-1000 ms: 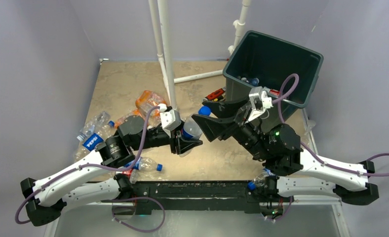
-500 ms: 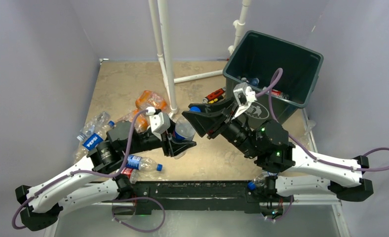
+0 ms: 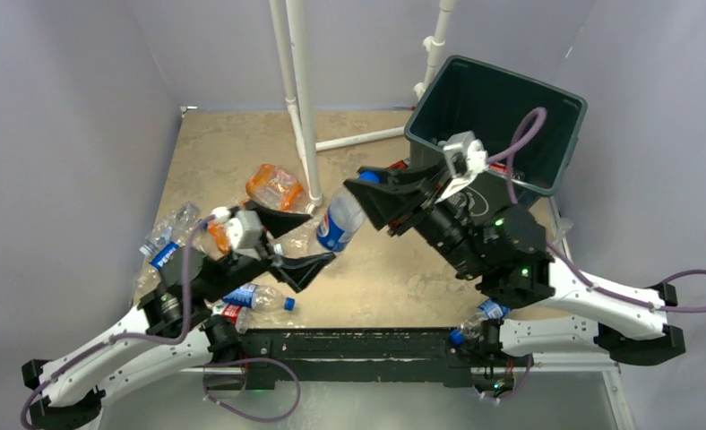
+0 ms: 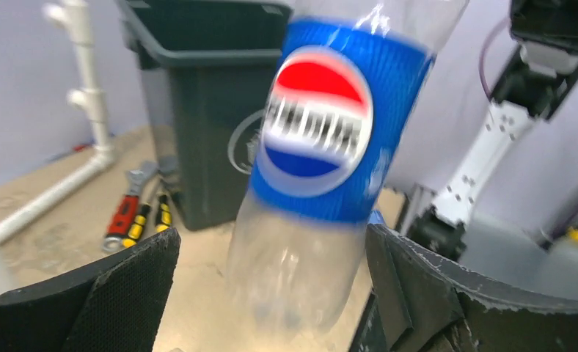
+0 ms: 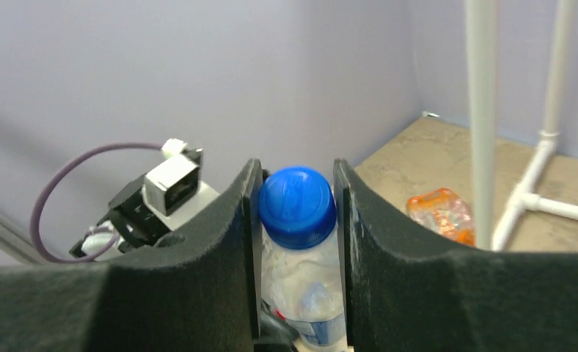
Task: Put the plastic bottles in the bin
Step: Pick up the plastic bottle at the center of the board, then place the plastic bottle in the trash bin.
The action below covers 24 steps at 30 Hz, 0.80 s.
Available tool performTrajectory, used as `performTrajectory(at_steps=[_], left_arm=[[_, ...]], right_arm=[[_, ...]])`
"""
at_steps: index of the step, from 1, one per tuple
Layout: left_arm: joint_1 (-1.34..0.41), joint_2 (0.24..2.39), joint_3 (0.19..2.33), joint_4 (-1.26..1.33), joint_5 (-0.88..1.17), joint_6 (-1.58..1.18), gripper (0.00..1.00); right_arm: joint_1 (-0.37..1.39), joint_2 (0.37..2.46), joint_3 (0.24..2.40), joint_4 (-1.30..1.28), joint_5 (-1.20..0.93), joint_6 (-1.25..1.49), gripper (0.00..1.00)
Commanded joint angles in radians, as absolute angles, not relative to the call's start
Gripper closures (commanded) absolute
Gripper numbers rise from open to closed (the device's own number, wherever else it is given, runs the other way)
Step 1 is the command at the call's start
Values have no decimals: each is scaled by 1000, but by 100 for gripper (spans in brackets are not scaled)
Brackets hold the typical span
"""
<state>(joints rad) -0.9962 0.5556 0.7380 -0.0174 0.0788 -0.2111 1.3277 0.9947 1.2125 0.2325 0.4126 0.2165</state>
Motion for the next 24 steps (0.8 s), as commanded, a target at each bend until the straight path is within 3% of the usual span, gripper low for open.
performTrajectory(at_steps=[1, 4, 10, 12, 15, 24], left_arm=[[-994, 383, 656, 122, -186, -253, 4], [-994, 292, 643, 69, -341, -298, 2], [-994, 146, 562, 45, -552, -456, 1], [-994, 124, 547, 23, -644, -540, 1], [-994, 115, 538, -35, -746, -636, 1], [-995, 216, 561, -118, -750, -746, 1]], right_arm=[[1327, 975, 1397, 170, 587, 16, 100], [1328, 983, 1471, 216, 728, -174, 100], [1320, 1090, 1581, 659, 996, -705, 100], [1243, 1151, 1632, 752, 1018, -819, 100], [1013, 1228, 1746, 460, 967, -615, 100], [496, 1449, 1955, 29, 777, -186, 100]])
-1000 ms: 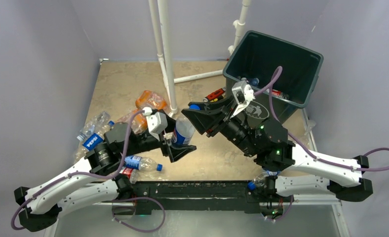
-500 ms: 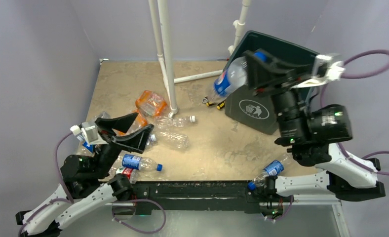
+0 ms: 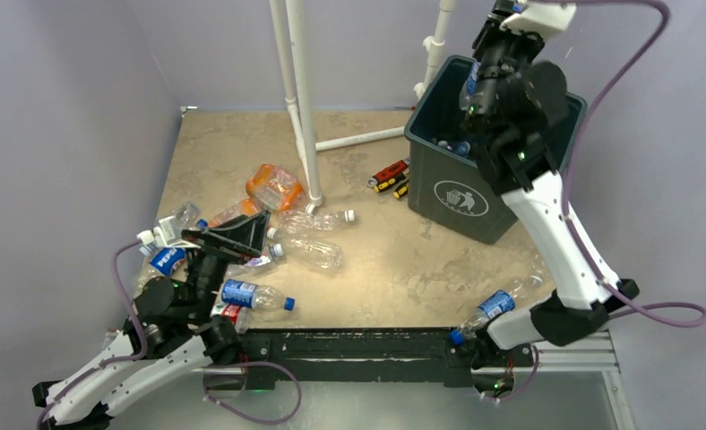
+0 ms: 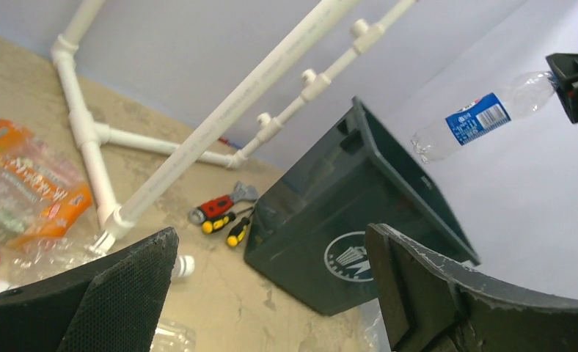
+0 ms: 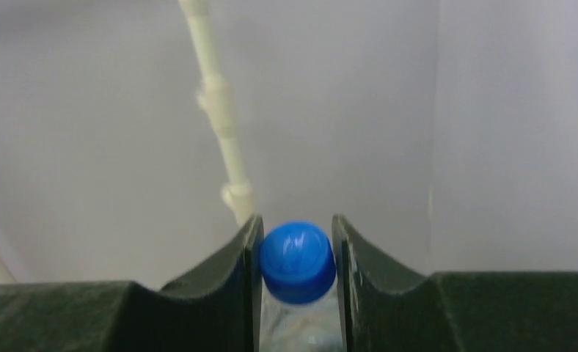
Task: Put the plastic bottles in the bin
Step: Place the plastic bottle in the trash bin.
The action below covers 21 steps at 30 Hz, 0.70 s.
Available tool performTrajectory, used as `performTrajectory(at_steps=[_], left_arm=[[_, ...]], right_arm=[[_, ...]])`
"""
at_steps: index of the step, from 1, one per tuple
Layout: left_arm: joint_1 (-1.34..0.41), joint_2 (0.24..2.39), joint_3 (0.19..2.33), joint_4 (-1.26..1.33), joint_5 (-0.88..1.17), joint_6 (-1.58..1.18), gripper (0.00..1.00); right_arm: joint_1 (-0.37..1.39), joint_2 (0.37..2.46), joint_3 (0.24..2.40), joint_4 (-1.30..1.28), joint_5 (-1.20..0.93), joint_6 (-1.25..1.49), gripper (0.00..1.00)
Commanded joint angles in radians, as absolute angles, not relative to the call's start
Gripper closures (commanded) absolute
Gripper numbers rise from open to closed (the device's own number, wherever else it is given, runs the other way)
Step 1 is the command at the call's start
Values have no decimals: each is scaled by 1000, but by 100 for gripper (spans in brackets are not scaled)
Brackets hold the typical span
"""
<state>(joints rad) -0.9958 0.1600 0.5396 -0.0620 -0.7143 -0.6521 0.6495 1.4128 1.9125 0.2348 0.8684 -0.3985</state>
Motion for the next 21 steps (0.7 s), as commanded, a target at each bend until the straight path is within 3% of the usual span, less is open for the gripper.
performTrajectory(at_steps=[1, 6, 12, 13, 16, 18, 21], left_arm=[[-995, 227, 557, -124, -753, -769, 1], [-994, 279, 541, -157, -750, -846, 1], [-994, 301, 556, -235, -776, -862, 1], [-994, 303, 560, -259, -789, -871, 1], [-995, 301, 573, -380, -857, -952, 1], [-994, 294, 574, -470, -914, -1036, 1], [-994, 270, 579, -599, -993, -1171, 1]], right_arm=[[464, 1463, 1927, 8, 763, -147, 100], [347, 1451, 1699, -56, 657, 136, 100], [331, 1427, 1554, -42, 579, 212, 100], [330, 1423, 1543, -42, 564, 217, 91], [330, 1388, 1490, 19, 539, 230, 39], [330, 1371, 1485, 64, 552, 236, 14], [344, 1319, 1495, 56, 540, 273, 3]])
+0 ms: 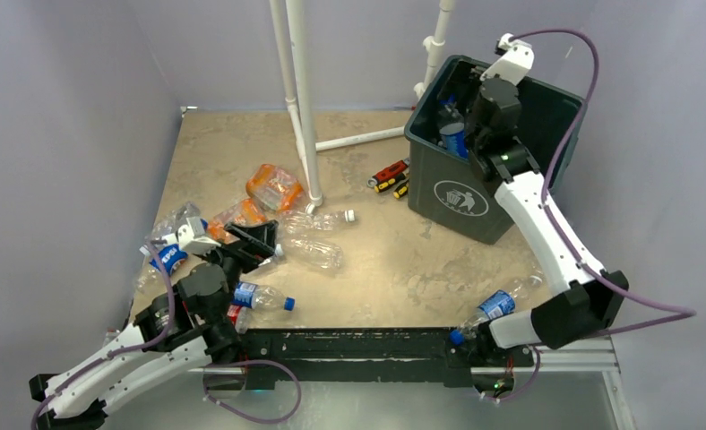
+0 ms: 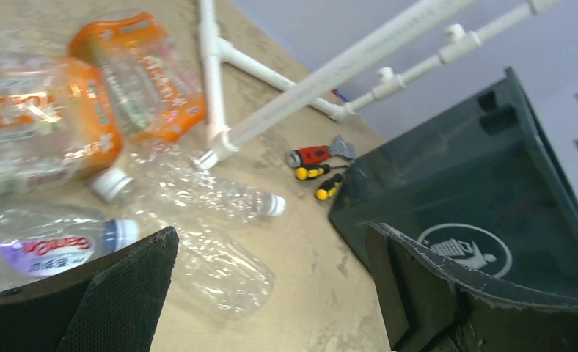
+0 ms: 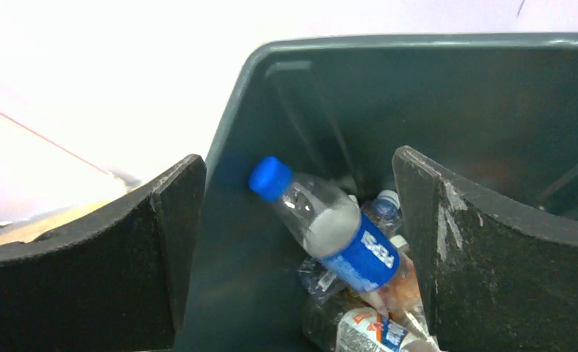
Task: Put the plastic bottles in the bin
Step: Place the plastic bottle in the trash bin.
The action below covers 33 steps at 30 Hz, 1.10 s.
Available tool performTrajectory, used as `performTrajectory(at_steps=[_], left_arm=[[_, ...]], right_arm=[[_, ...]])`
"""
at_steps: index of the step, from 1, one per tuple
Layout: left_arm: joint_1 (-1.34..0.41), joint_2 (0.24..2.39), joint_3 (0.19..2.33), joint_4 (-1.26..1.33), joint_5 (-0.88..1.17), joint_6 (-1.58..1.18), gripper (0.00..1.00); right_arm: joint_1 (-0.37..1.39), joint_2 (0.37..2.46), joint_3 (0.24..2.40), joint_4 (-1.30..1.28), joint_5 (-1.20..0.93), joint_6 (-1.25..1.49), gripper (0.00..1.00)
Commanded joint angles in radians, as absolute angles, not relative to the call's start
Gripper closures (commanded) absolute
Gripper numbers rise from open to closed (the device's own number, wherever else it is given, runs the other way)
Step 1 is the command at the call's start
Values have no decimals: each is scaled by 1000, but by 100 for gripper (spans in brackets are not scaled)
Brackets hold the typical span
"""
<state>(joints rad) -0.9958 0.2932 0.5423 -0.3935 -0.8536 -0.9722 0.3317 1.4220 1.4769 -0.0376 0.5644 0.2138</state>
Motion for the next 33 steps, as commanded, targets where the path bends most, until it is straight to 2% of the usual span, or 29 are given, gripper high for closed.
performTrajectory(at_steps=[1, 4, 8, 13, 16, 24, 33], left_arm=[[-994, 259, 580, -649, -1025, -1225, 1], [-994, 230, 572, -789, -1092, -1431, 1], [-994, 238, 597, -840, -1109, -1387, 1], [-994, 354, 669, -928, -1131, -1390, 1], [-994, 429, 697, -954, -1131, -1419, 1], [-994, 562, 712, -905, -1059, -1384, 1], [-994, 549, 664, -861, -983, -1330, 1]], right_arm=[[374, 1277, 1471, 99, 523, 268, 3], [546, 1164, 1394, 215, 527, 175, 1], [760, 1078, 1331, 175, 483, 142, 1], [805, 958, 1088, 247, 91, 225, 6], [863, 954, 1011, 253, 13, 251, 8], [1099, 1051, 881, 241, 103, 208, 9], [1153, 1147, 632, 397, 173, 303, 9]])
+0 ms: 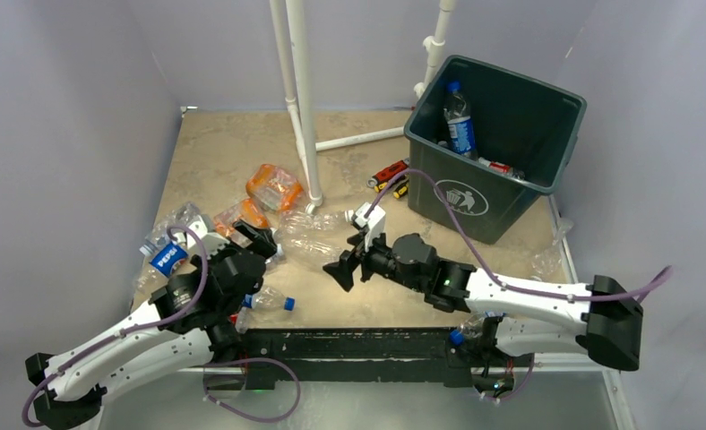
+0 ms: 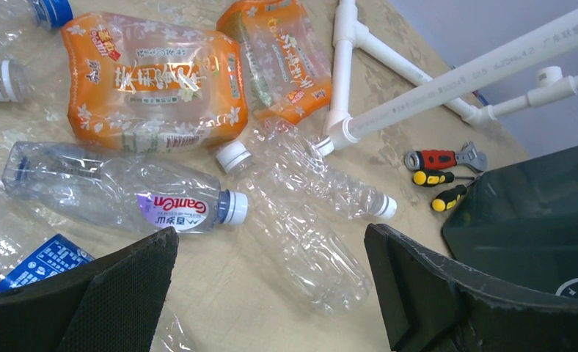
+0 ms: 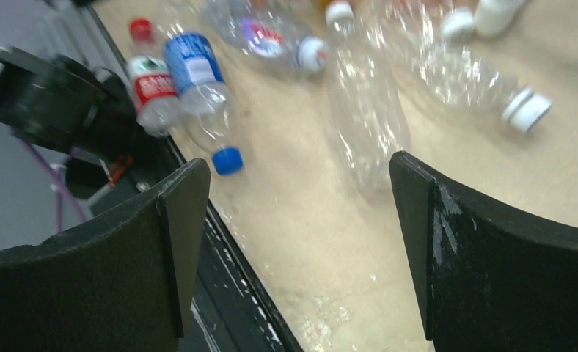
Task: Put the plastic bottles in the bin
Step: Place the plastic bottle in the trash bin, then move the plastic bottle to the center of the board.
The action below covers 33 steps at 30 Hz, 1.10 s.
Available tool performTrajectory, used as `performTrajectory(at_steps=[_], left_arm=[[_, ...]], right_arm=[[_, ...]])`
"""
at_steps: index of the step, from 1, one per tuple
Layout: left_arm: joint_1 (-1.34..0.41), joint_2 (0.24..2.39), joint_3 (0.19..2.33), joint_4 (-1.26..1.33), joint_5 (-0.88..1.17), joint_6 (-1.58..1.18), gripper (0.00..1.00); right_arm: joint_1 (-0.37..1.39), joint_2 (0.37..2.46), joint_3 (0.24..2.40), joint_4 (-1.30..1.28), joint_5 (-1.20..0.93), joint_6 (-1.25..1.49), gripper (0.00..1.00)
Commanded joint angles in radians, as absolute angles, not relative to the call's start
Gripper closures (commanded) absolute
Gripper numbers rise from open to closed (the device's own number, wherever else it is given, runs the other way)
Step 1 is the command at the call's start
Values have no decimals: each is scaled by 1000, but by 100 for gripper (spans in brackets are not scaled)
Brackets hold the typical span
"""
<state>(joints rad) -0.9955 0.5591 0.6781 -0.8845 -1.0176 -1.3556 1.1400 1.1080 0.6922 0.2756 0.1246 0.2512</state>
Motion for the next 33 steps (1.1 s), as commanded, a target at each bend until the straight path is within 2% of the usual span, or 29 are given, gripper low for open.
performTrajectory(at_steps=[1, 8, 13, 18, 22, 24, 28, 33], left_arm=[[-994, 550, 662, -872, -979, -1342, 1], [-994, 581, 674, -968, -1039, -1442, 1], [-994, 608, 839, -927, -1176, -1205, 3], [-994, 700, 945, -1064, -1258, -1318, 4], [-982, 766, 919, -966, -1242, -1259, 4], [-898, 833, 911, -855, -1159, -1154, 2], [-511, 956, 907, -681, -742, -995, 1], [-249, 1028, 921, -645, -656, -984, 1]], right_arm=[[1156, 1169, 617, 418, 172, 311, 9], [1164, 1281, 553, 529, 192, 358, 8], [1170, 1267, 506, 584, 188, 385, 8], [1172, 1251, 462, 644, 177, 411, 9], [1175, 1236, 433, 670, 163, 426, 9], [1176, 1219, 422, 672, 160, 428, 9], [1178, 1173, 411, 647, 150, 428, 9], [1181, 1104, 377, 639, 139, 433, 9]])
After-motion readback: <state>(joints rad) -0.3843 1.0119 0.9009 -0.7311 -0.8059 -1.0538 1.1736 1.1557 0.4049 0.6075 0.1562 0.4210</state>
